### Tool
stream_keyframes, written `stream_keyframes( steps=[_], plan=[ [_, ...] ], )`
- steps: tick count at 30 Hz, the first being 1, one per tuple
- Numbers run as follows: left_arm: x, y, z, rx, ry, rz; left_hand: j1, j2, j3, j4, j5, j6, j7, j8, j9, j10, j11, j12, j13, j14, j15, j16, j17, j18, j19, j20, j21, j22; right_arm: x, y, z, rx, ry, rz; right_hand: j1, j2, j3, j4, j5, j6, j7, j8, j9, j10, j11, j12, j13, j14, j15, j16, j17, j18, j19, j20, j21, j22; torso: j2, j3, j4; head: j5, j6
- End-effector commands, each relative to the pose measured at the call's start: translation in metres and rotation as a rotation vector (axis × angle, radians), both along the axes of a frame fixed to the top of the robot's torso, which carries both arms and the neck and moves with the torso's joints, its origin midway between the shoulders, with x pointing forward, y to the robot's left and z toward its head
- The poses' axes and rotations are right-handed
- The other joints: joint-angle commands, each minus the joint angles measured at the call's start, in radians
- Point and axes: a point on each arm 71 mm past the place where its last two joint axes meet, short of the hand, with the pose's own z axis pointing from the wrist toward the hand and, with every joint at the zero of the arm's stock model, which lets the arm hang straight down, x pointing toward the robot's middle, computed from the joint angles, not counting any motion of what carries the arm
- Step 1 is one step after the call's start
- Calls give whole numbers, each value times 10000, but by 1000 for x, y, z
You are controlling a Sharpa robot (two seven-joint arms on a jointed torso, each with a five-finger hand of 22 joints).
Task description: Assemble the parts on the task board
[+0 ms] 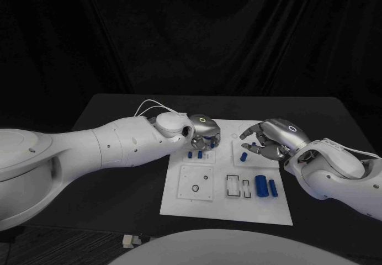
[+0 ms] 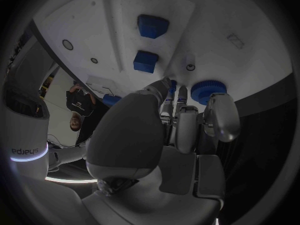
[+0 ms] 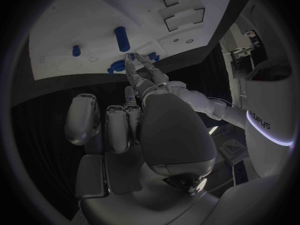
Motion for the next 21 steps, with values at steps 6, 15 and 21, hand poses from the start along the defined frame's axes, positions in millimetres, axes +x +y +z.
stream_keyframes(
  steps=[6,15,21],
  plan=[
    [-3,-5,-1,-495,-240,-482,47,233,296,-201,363,643,122,318,66,600,-135,73,-75,-55,-104,-117,-173,60,-33,-77,-117,1536,0,1,0,46,-74,30,34,19,5,-49,55,58,-11,-49,-8,285,21,-56,-374,579,-2,-20,224,-40,4,-3,25,1648,-3,1,1,13,0],
    [-3,-3,1,-888,-595,-596,161,328,452,-566,537,1233,279,578,163,1380,-189,202,-113,-12,-167,-188,-324,55,-2,-159,-158,1535,-1,0,0,39,-66,20,33,24,11,-52,57,65,-15,-50,-10,282,21,-69,-384,579,-4,-24,218,-37,1,-5,10,1644,0,-2,-1,3,0],
    [-10,4,7,-1366,-910,-657,130,282,467,-735,478,1498,331,658,189,1799,-175,174,-143,55,-162,-183,-343,43,52,-162,-118,1551,-1,-1,0,21,-51,2,34,27,15,-55,58,69,-17,-51,-11,276,22,-89,-401,579,-5,-21,221,-37,1,-6,8,1644,-9,1,-1,-13,0]
  ],
)
